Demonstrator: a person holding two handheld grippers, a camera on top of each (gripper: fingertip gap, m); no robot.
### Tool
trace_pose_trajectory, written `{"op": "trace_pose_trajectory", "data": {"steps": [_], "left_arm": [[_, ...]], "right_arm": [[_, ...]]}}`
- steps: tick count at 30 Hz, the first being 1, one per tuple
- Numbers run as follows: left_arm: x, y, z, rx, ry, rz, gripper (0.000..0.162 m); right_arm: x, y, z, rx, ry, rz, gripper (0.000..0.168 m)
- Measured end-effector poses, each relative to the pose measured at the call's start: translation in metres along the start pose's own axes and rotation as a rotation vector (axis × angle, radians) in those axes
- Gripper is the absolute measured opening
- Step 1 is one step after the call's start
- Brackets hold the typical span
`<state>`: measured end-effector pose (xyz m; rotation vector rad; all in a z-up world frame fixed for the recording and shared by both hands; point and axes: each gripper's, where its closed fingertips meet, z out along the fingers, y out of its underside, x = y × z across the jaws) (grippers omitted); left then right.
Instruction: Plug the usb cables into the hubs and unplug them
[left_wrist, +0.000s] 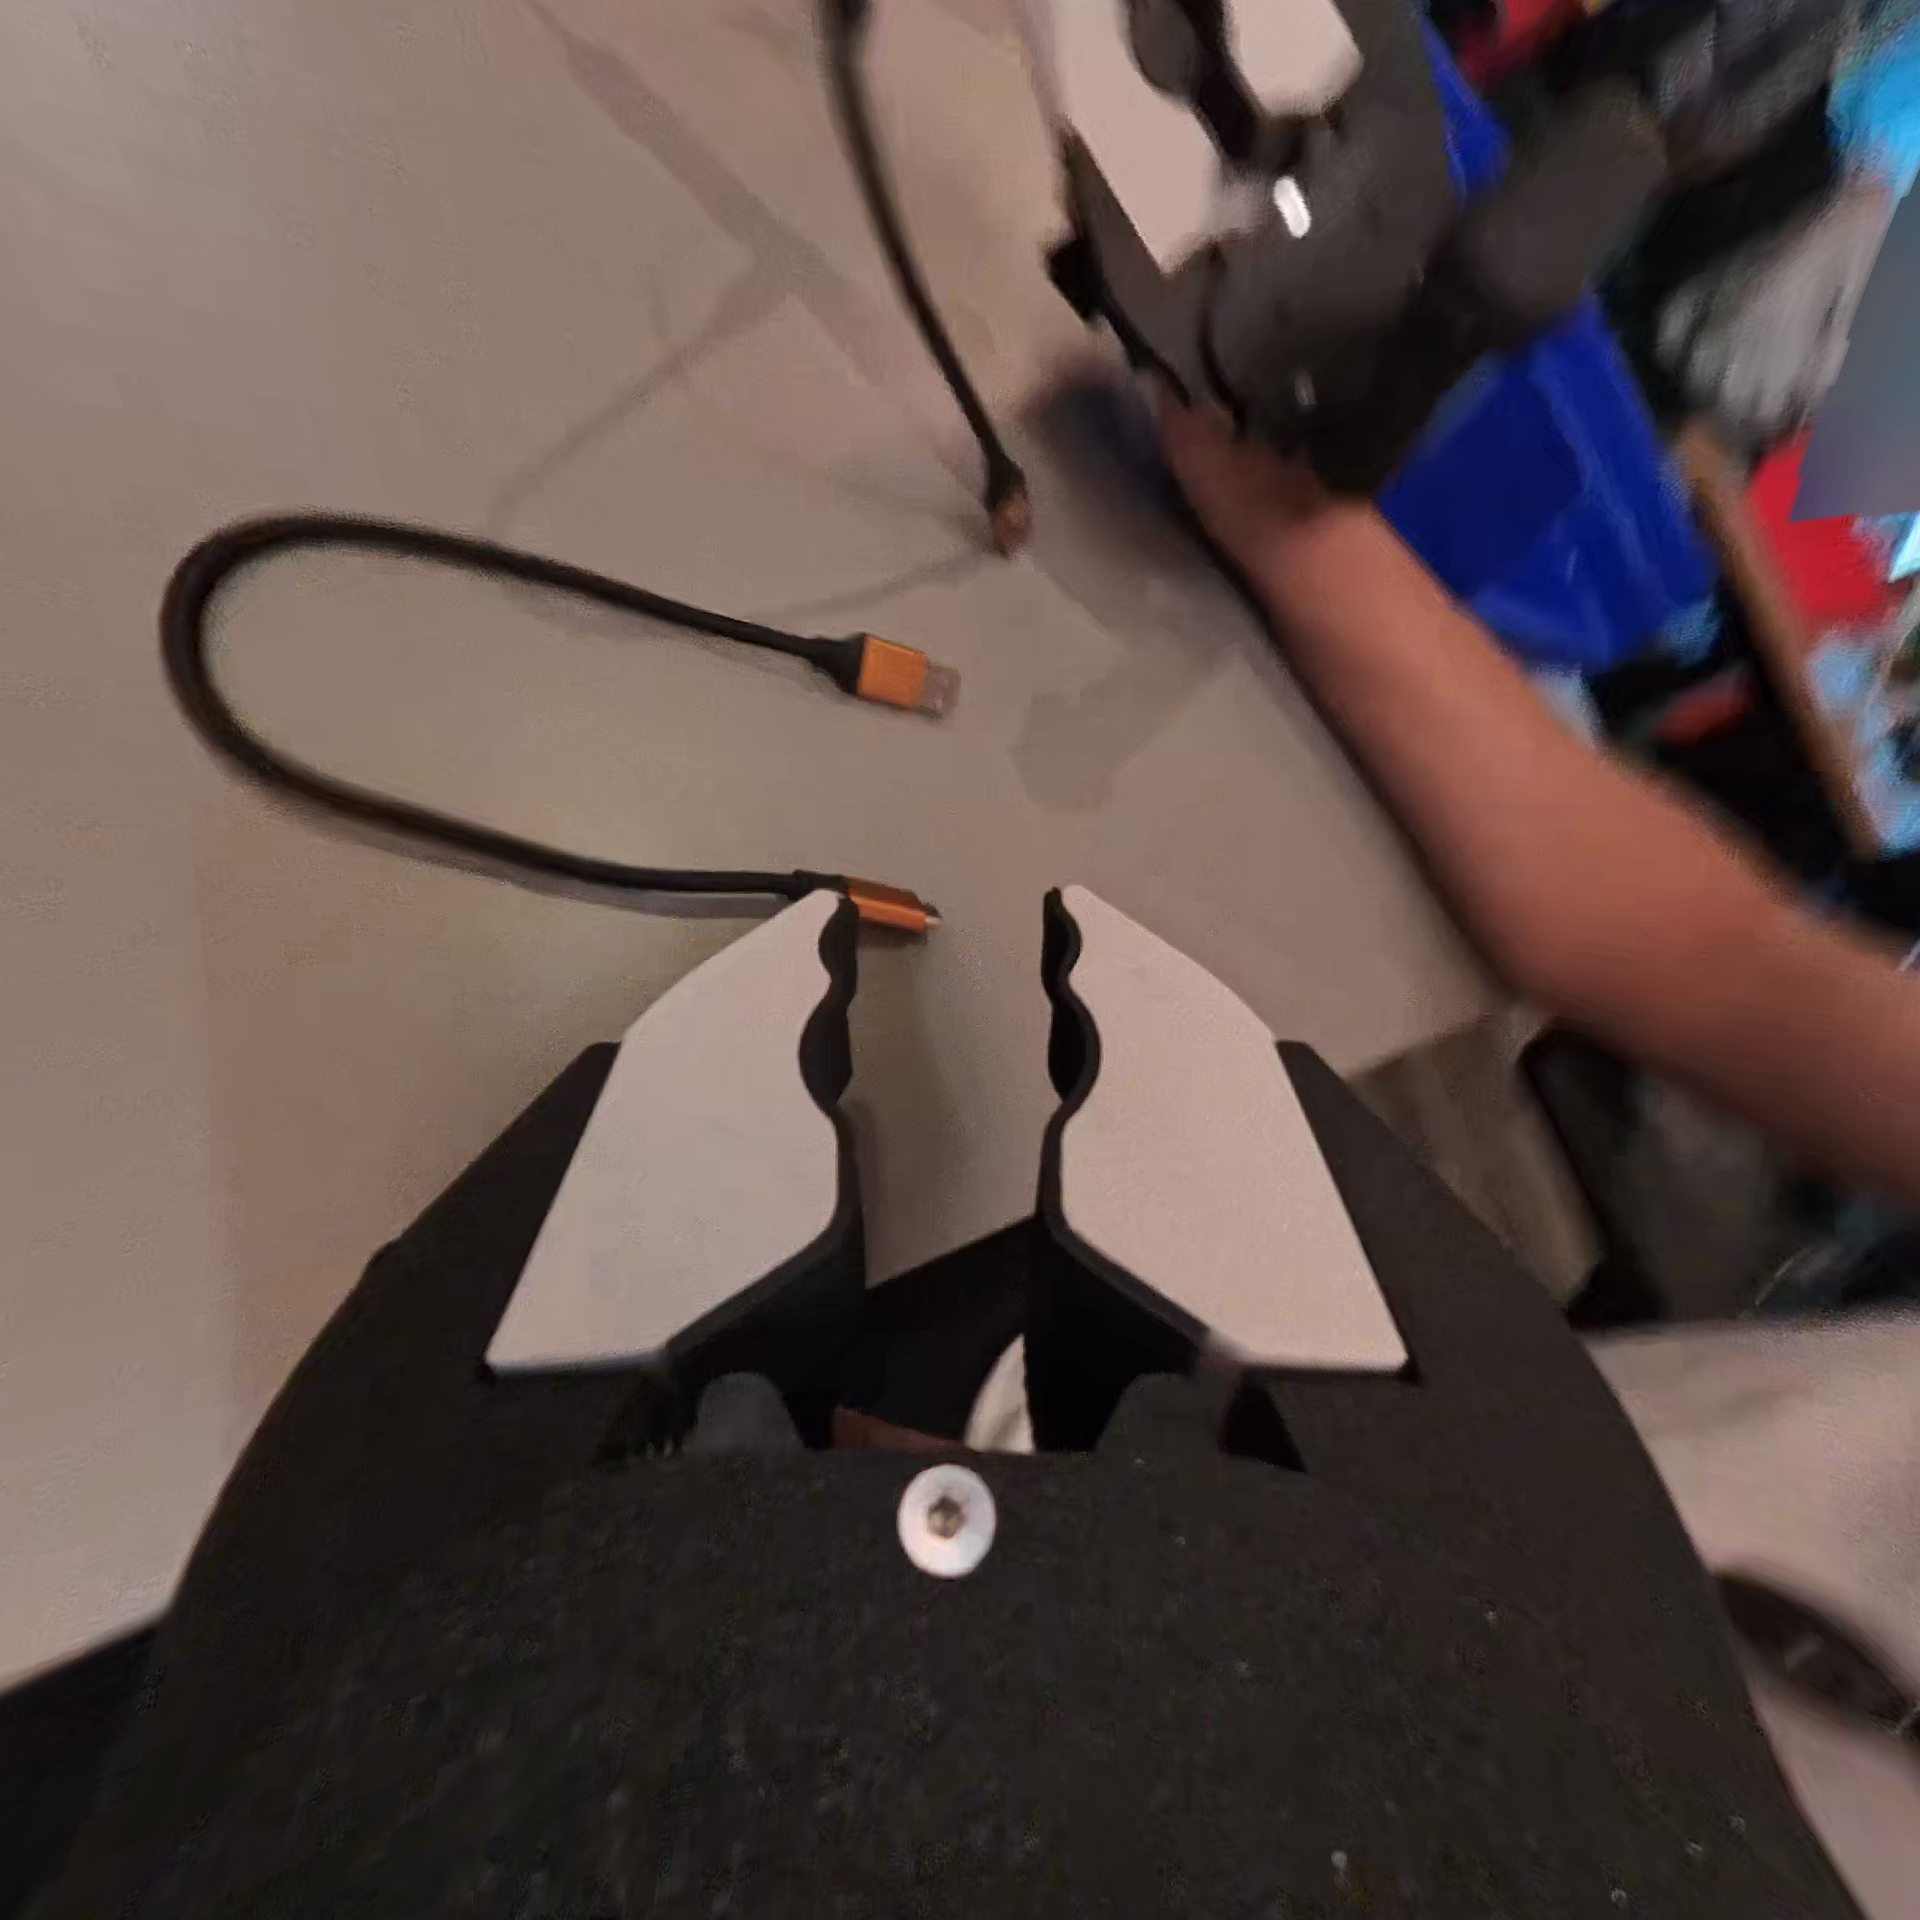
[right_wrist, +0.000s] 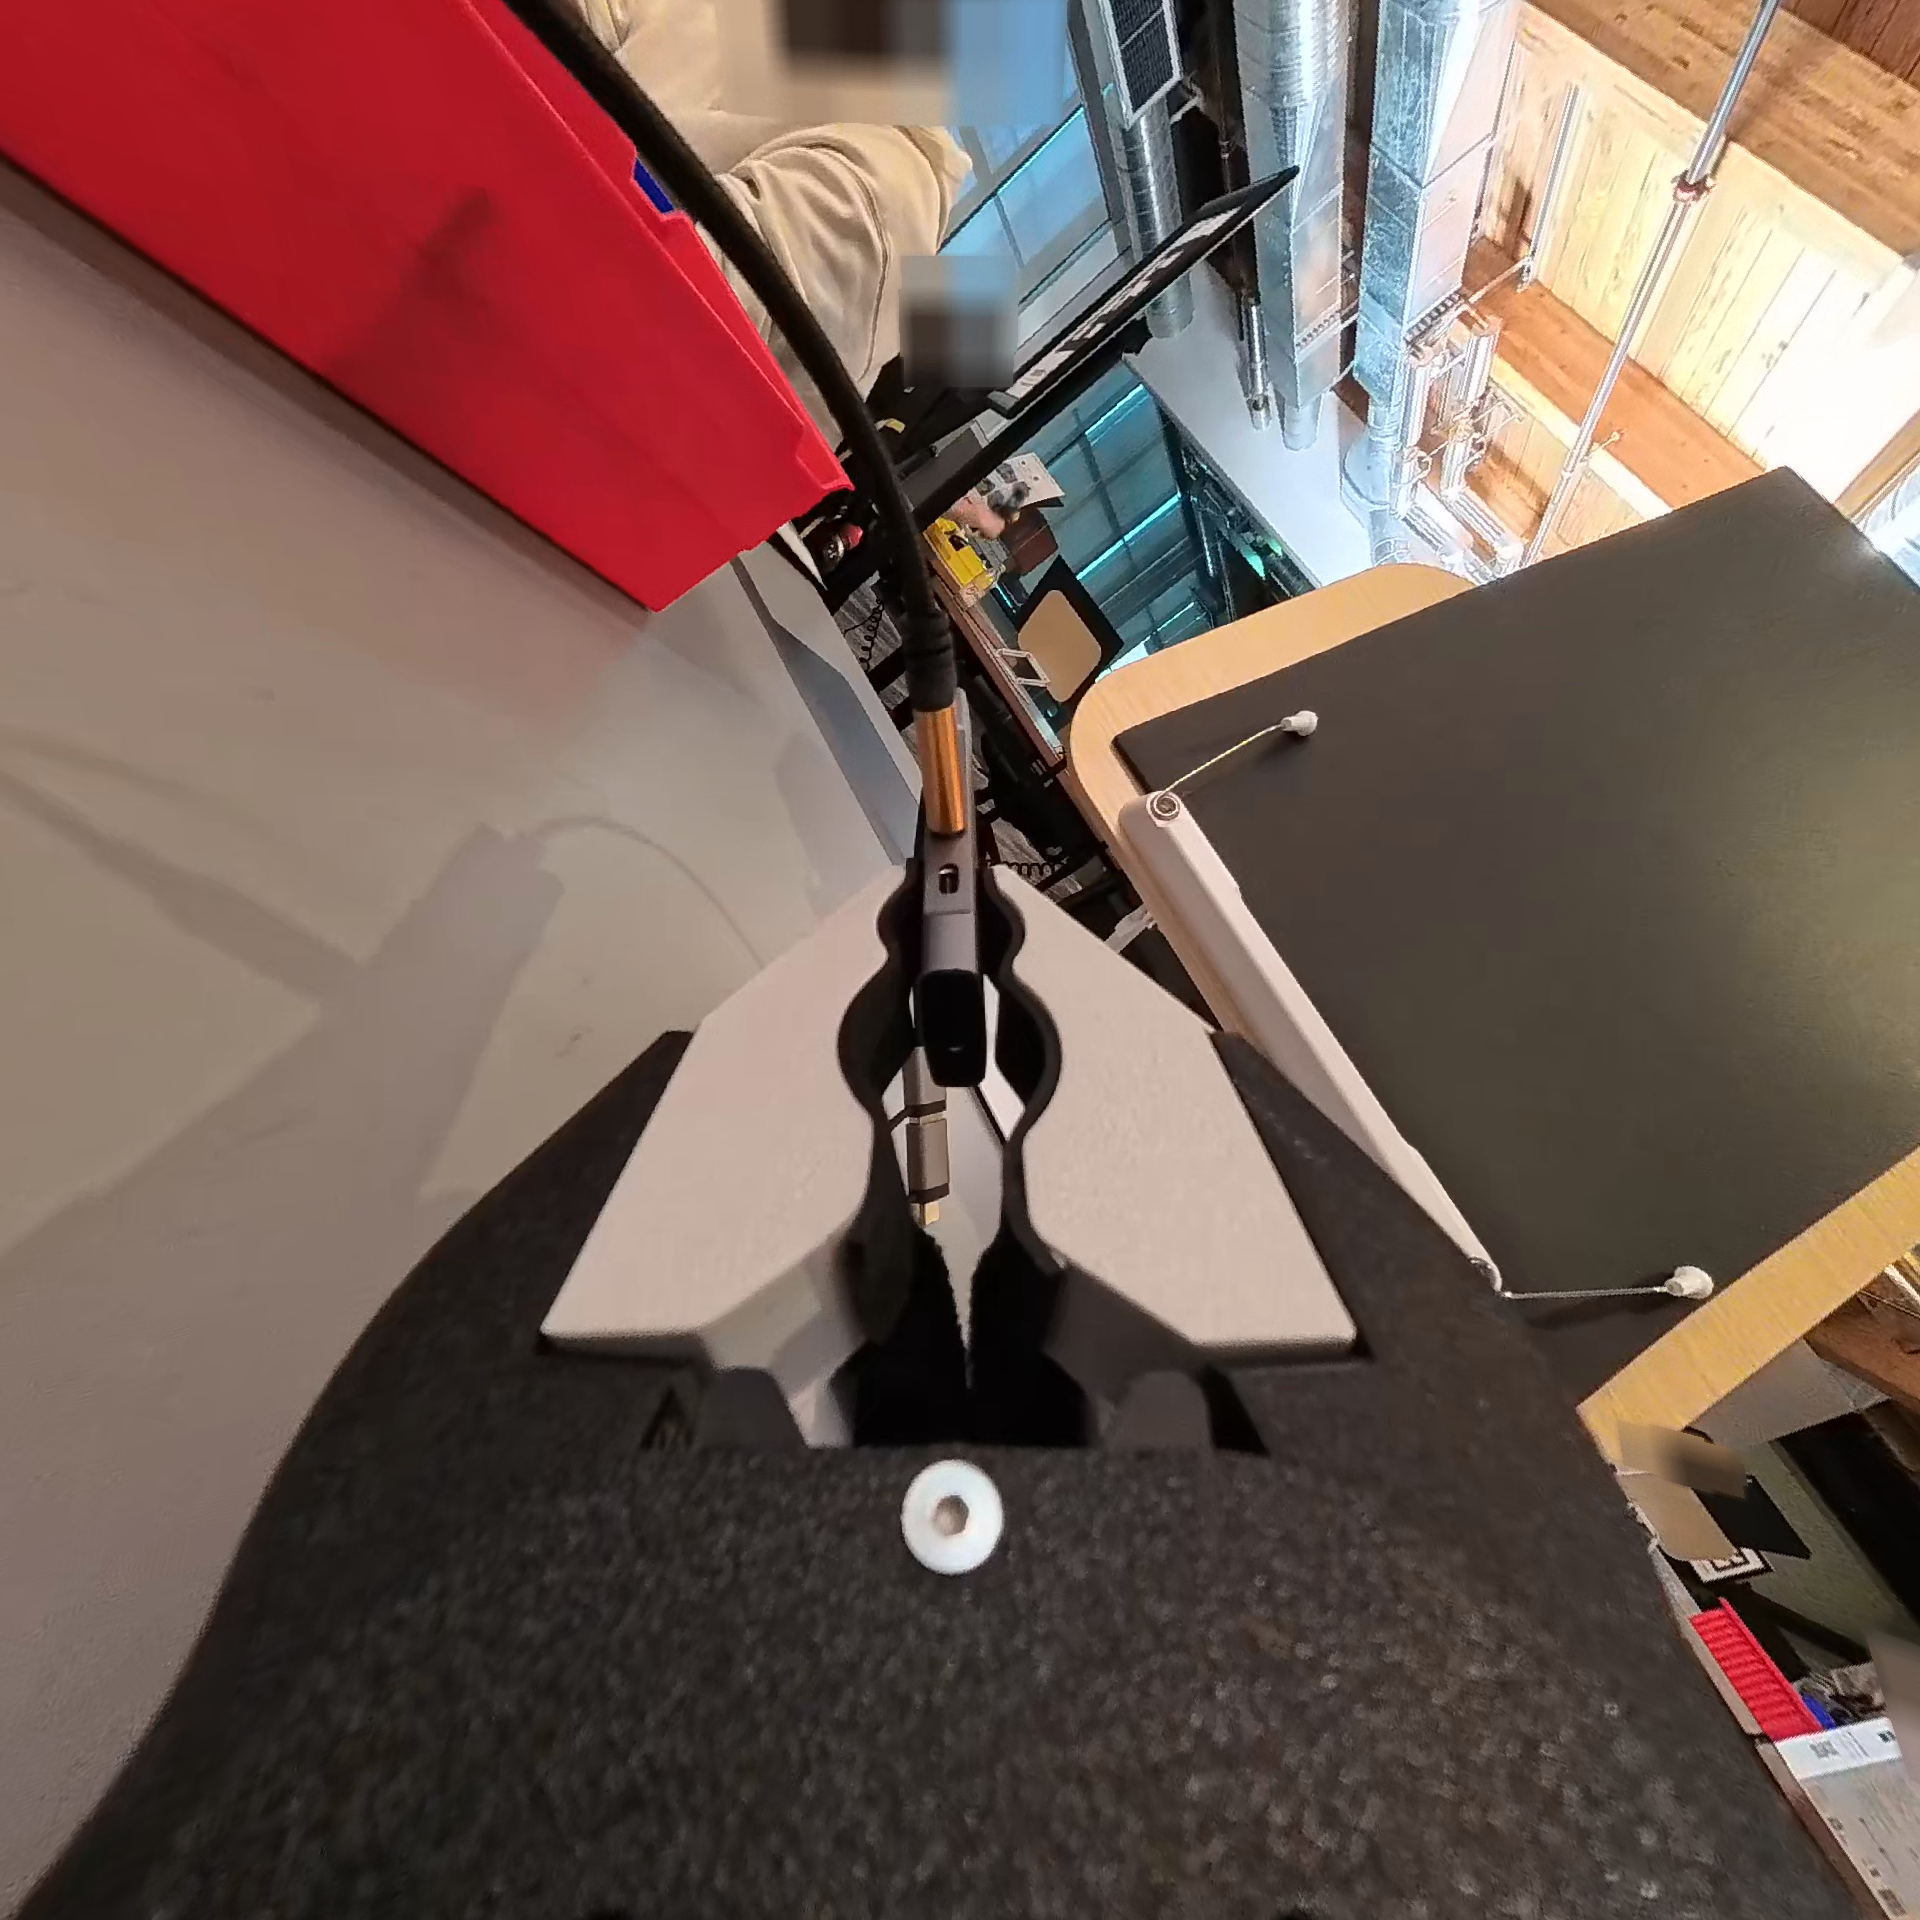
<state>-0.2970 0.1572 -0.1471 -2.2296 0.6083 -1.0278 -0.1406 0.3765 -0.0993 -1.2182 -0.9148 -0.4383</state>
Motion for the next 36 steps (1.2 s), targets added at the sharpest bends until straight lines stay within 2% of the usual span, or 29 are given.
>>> {"op": "trace_pose_trajectory", "data": {"steps": [5, 8, 12, 15, 18, 22, 24, 26, 30, 34, 36], "left_arm": [[-0.015, 0.011, -0.011, -0.247, 0.129, 0.784, 0.030], [-0.029, 0.016, 0.001, -0.400, 0.239, 0.986, 0.028], [-0.030, 0.015, 0.023, -0.512, 0.400, 0.921, 0.031], [-0.032, 0.019, 0.029, -0.570, 0.454, 0.870, 0.026], [-0.034, 0.019, 0.031, -0.515, 0.436, 0.904, 0.009], [-0.035, 0.020, 0.030, -0.458, 0.385, 0.935, 0.007], [-0.037, 0.012, 0.033, -0.430, 0.309, 0.938, 0.007], [-0.020, -0.014, 0.033, -0.309, 0.288, 0.916, 0.006], [0.034, -0.094, 0.023, -0.074, 0.298, 0.848, 0.006], [0.005, -0.145, 0.053, -0.169, -0.119, 0.996, 0.006], [-0.004, -0.151, 0.071, -0.229, -0.198, 0.984, 0.006]], "right_arm": [[-0.004, 0.001, 0.001, -0.004, -0.020, -0.010, 0.006], [-0.007, 0.000, 0.001, -0.001, -0.030, -0.015, 0.006], [-0.007, 0.000, 0.000, 0.000, -0.035, -0.013, 0.006], [-0.006, 0.000, 0.000, 0.002, -0.035, -0.003, 0.006], [-0.007, 0.001, 0.001, 0.001, -0.039, 0.002, 0.007], [-0.008, 0.000, 0.000, 0.001, -0.044, -0.005, 0.006], [-0.009, 0.000, 0.000, 0.000, -0.045, -0.014, 0.006], [-0.009, 0.000, 0.000, -0.002, -0.038, -0.028, 0.006], [-0.011, -0.002, 0.000, -0.007, -0.025, -0.077, 0.006], [-0.013, -0.001, 0.000, -0.022, -0.008, -0.136, 0.007], [-0.011, 0.000, 0.001, -0.041, 0.020, -0.173, 0.007]]}}
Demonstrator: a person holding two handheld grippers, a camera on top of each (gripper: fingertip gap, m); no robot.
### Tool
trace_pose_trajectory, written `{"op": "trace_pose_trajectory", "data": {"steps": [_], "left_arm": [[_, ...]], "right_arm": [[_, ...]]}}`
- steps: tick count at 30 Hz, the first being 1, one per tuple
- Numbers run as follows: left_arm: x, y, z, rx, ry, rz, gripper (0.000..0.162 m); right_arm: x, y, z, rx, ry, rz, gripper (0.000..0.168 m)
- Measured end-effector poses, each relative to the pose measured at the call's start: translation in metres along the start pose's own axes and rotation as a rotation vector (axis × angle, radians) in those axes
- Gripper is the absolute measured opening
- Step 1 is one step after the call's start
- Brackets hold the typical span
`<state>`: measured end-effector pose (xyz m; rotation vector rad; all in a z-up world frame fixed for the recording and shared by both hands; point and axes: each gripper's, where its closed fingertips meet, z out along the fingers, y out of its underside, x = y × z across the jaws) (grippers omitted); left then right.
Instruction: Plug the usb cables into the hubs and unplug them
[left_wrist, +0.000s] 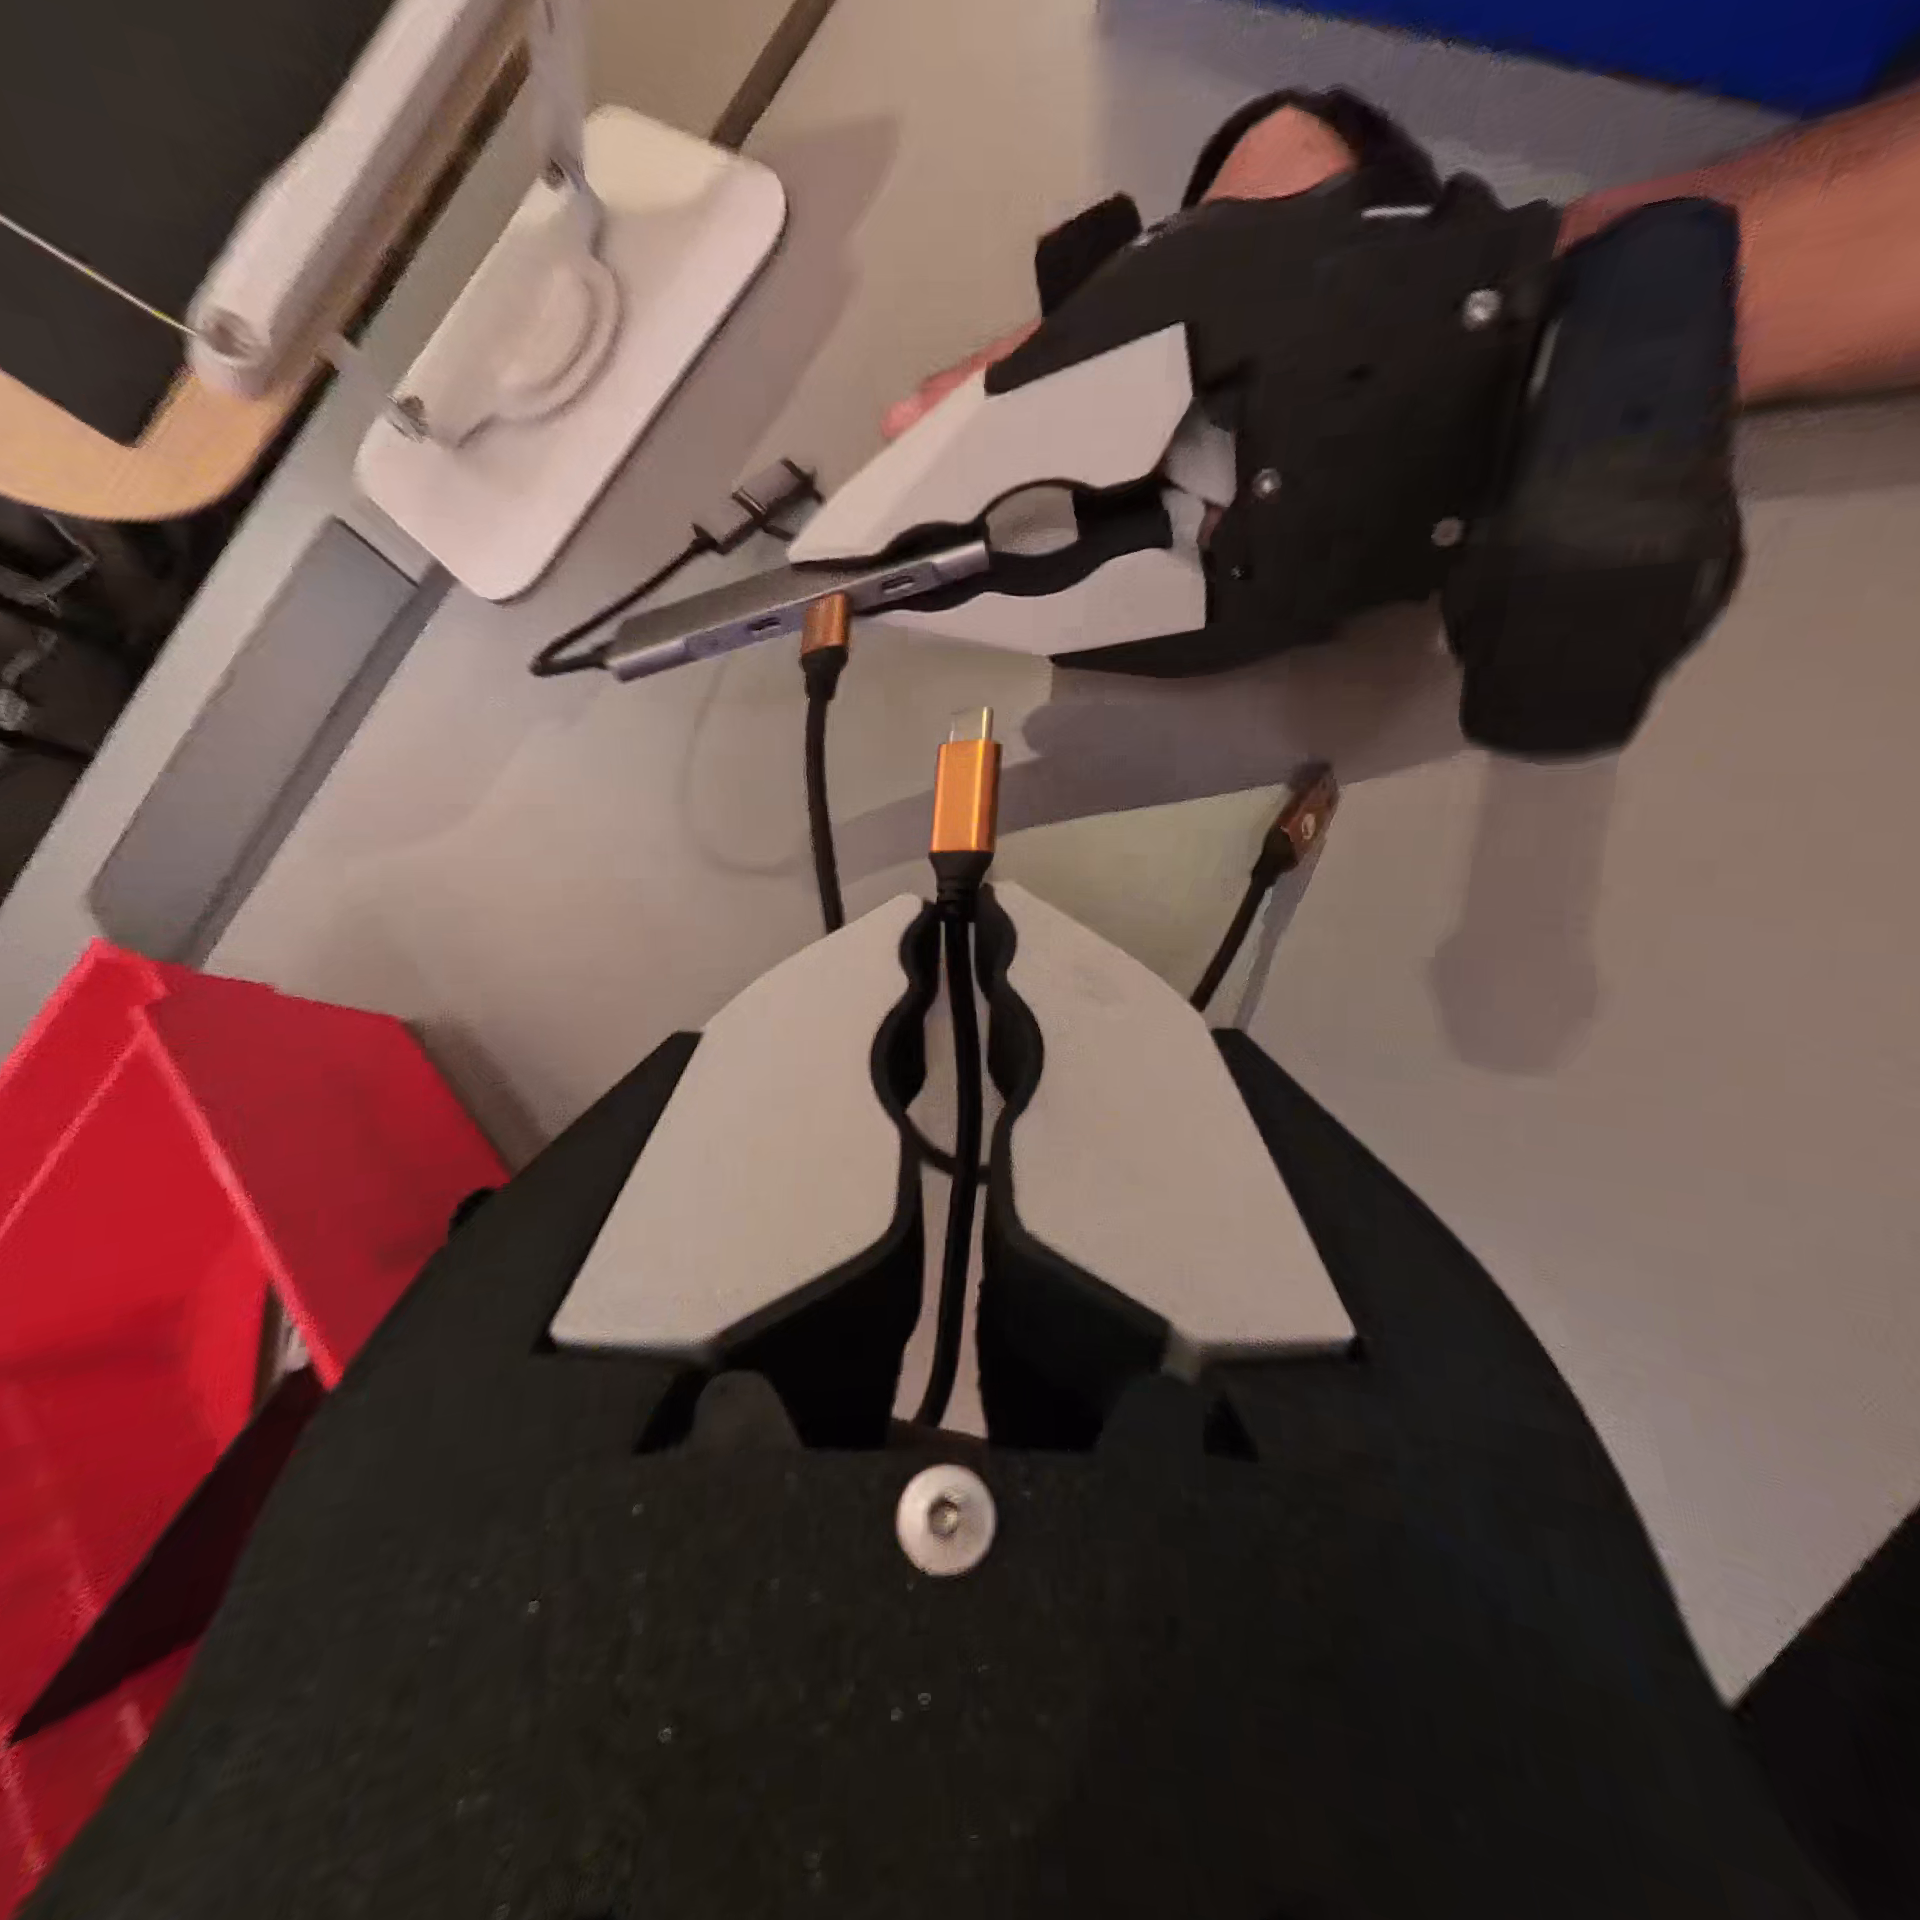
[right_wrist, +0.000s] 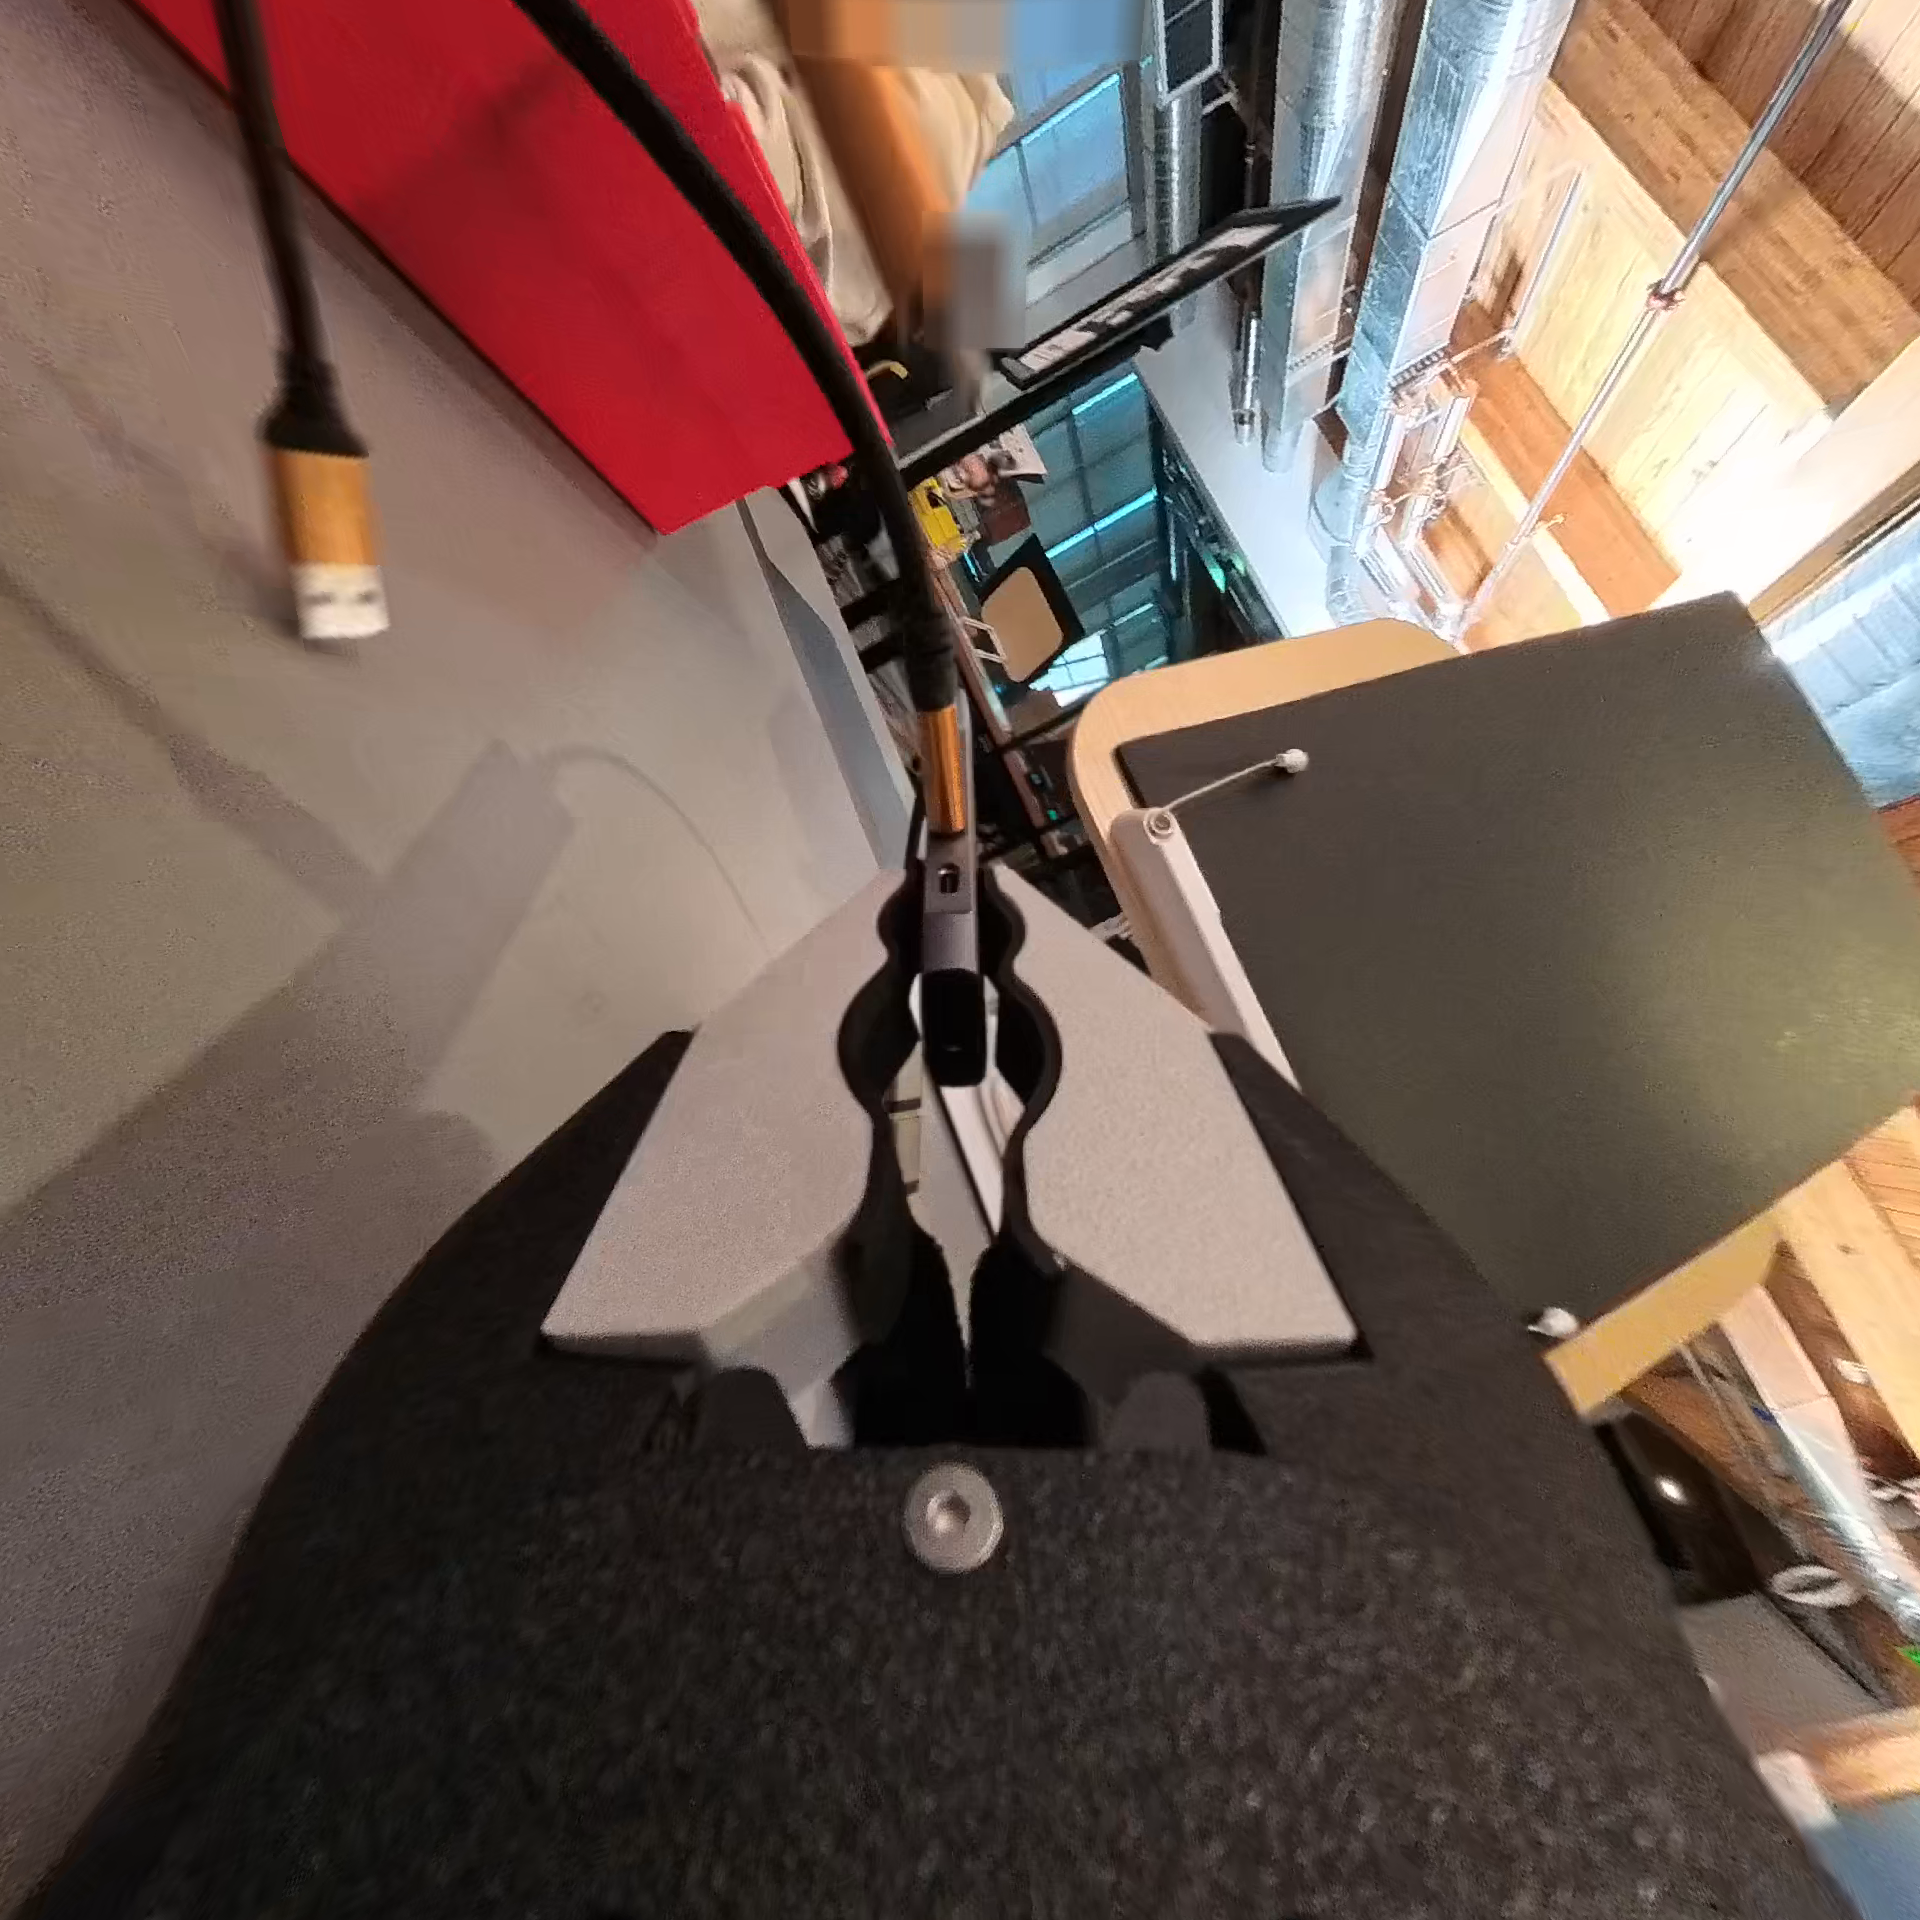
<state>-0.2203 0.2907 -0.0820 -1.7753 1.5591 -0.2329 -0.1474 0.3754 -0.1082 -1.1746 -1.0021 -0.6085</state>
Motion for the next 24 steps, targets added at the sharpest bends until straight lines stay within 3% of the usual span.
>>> {"op": "trace_pose_trajectory", "data": {"steps": [4, 7, 24], "left_arm": [[-0.013, -0.001, 0.031, -0.093, -0.114, -0.015, 0.006], [-0.009, -0.006, 0.043, -0.096, -0.106, -0.010, 0.006], [-0.009, 0.015, 0.056, -0.210, -0.087, 0.024, 0.006]], "right_arm": [[0.000, -0.002, 0.000, -0.031, 0.021, -0.018, 0.007], [-0.005, -0.006, 0.000, -0.039, 0.018, -0.070, 0.006], [-0.024, -0.016, 0.000, -0.016, -0.029, -0.172, 0.006]]}}
